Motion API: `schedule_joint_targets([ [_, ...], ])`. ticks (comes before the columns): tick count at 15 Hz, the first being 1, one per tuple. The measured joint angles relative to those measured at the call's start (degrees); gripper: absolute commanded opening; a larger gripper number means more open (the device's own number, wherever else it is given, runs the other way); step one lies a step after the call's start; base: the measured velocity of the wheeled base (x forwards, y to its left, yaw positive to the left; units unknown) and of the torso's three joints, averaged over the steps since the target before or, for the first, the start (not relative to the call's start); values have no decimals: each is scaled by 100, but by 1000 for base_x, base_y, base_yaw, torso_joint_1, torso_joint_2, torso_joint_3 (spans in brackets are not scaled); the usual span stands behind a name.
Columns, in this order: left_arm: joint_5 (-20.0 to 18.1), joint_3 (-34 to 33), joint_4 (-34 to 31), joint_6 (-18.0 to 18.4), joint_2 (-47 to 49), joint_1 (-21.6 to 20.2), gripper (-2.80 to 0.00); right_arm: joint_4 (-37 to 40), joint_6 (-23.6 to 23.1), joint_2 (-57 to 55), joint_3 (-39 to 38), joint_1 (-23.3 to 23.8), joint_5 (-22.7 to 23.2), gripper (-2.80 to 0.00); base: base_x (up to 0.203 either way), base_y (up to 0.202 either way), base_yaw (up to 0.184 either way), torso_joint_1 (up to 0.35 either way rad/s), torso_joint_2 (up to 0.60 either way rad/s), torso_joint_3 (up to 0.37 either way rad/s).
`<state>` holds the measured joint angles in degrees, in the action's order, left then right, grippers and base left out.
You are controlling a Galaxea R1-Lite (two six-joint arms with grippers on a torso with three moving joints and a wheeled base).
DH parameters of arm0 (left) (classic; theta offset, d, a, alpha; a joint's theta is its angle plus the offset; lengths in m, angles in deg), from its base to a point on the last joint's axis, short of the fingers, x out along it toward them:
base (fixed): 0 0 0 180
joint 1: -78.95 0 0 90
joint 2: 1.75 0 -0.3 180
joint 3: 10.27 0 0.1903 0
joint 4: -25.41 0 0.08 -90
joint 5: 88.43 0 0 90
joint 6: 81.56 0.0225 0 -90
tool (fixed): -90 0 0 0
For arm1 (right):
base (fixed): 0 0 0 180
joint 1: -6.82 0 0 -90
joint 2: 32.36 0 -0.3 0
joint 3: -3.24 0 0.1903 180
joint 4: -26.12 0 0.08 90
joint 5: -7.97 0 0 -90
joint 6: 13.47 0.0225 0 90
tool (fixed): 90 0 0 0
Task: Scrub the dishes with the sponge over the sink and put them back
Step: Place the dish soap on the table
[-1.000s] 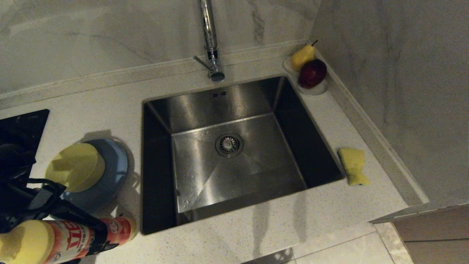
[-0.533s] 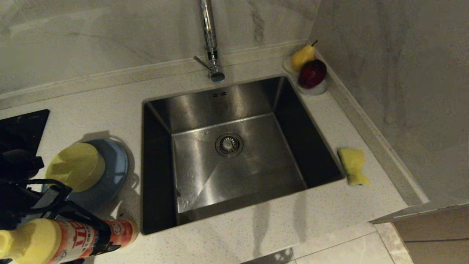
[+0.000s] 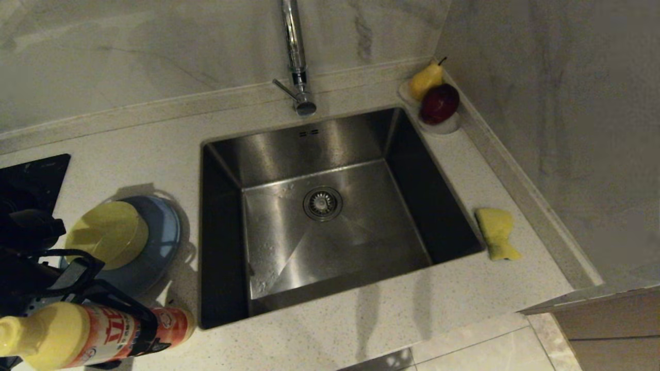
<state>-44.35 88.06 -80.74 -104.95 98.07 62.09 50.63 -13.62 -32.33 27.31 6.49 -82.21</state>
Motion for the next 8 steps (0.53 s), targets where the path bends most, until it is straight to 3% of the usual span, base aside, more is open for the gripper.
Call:
schedule_joint_targets([
  [4,21,80,4,-4,13,-5,-280,0,-2,0,0,2,0,-280,0,0,0,0,0,0],
  [5,24,112,7,-4,15,-9,0,-2,-4,0,0,2,0,-280,0,0,0,0,0,0],
  [8,66,149,91,8,30,-33,0,-2,-4,0,0,2,0,-280,0,0,0,0,0,0],
])
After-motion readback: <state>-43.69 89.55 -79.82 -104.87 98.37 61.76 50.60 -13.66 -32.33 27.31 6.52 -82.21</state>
